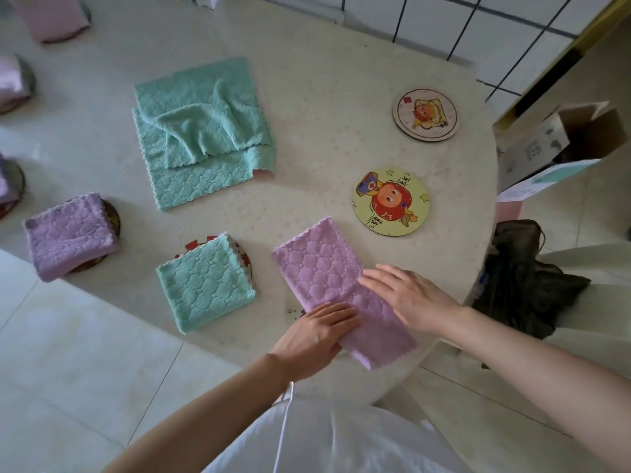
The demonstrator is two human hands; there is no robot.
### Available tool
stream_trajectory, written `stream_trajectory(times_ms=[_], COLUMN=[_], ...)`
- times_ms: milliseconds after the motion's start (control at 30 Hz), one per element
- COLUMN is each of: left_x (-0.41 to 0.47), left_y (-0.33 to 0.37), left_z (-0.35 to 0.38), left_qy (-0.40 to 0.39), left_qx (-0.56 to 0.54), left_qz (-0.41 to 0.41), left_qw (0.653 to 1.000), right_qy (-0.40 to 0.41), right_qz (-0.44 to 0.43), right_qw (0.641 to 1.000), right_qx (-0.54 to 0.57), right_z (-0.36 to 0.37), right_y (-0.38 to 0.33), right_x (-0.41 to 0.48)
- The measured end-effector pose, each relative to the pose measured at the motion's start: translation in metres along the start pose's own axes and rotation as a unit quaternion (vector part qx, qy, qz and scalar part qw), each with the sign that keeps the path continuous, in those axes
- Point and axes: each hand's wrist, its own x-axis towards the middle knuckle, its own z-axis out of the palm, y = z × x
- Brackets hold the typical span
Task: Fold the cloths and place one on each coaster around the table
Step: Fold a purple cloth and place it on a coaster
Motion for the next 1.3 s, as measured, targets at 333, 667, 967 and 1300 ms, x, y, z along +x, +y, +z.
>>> stream_trajectory(times_ms=[333, 667, 967, 1300], left_x=[-0.022, 0.009, 0.022, 0.03], left_y=[0.001, -0.025, -0.048, -0.055], left_z=[-0.017, -0.039, -0.048, -0.052], left_qy=[0.076, 0.099, 0.112, 0.143], left_qx=[-0.145, -0.402, -0.558, -0.505], left_qz=[-0.16, -0.465, -0.539, -0.586], left_qw=[0.973, 0.783, 0.62, 0.617], right_qy=[-0.041, -0.073, -0.076, -0.104], right_qz=[-0.082, 0.124, 0.212, 0.266], right_qw=[0.994, 0.955, 0.919, 0.91], right_qx=[-0.061, 0.26, 0.322, 0.302], right_z=[-0.002, -0.019, -0.029, -0.031], right_y=[0.025, 0.016, 0.003, 0.0], right_x=[0.008, 0.056, 0.084, 0.092])
